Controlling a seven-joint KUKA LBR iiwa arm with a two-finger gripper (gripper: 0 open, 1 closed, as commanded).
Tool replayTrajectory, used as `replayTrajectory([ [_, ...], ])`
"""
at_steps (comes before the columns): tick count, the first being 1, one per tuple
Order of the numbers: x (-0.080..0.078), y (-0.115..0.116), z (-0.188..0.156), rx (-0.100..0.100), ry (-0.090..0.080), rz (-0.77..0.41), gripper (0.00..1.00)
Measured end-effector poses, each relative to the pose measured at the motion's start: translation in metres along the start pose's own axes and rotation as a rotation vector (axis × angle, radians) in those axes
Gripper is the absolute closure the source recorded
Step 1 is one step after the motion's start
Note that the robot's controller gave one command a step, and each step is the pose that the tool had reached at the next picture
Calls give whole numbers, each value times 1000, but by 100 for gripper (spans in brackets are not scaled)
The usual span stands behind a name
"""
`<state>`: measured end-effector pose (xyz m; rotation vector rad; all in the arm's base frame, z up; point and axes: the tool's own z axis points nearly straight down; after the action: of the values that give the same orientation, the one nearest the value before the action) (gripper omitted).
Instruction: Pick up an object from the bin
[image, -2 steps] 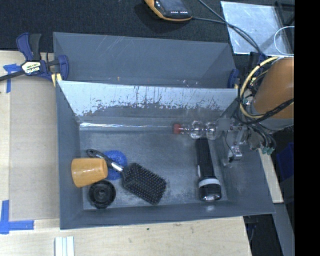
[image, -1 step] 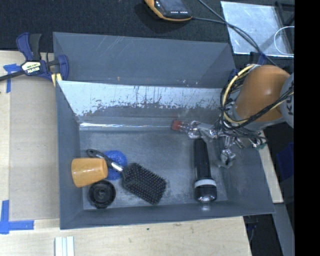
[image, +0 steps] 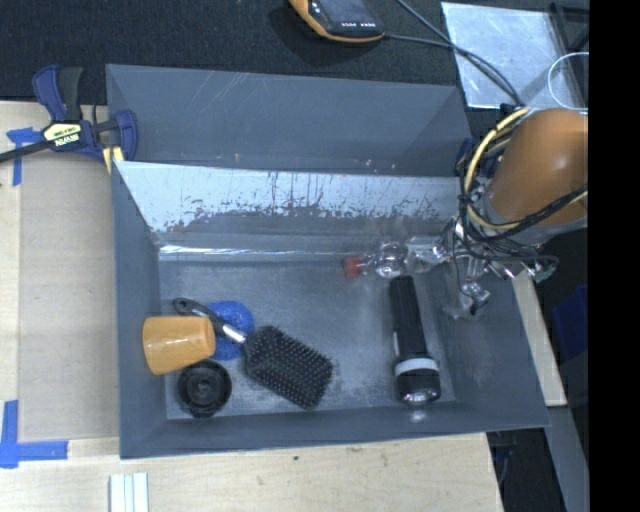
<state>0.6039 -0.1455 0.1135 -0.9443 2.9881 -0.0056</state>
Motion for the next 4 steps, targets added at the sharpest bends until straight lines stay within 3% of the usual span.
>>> replayTrajectory([
  [1, -12, 47, 14, -8, 10, -435, 0],
  [2, -20, 14, 42, -4, -9, -743, 0],
  [3, -32, 44, 42, -6, 3, -930, 100],
  [4, -32, 43, 42, -6, 3, -929, 100],
])
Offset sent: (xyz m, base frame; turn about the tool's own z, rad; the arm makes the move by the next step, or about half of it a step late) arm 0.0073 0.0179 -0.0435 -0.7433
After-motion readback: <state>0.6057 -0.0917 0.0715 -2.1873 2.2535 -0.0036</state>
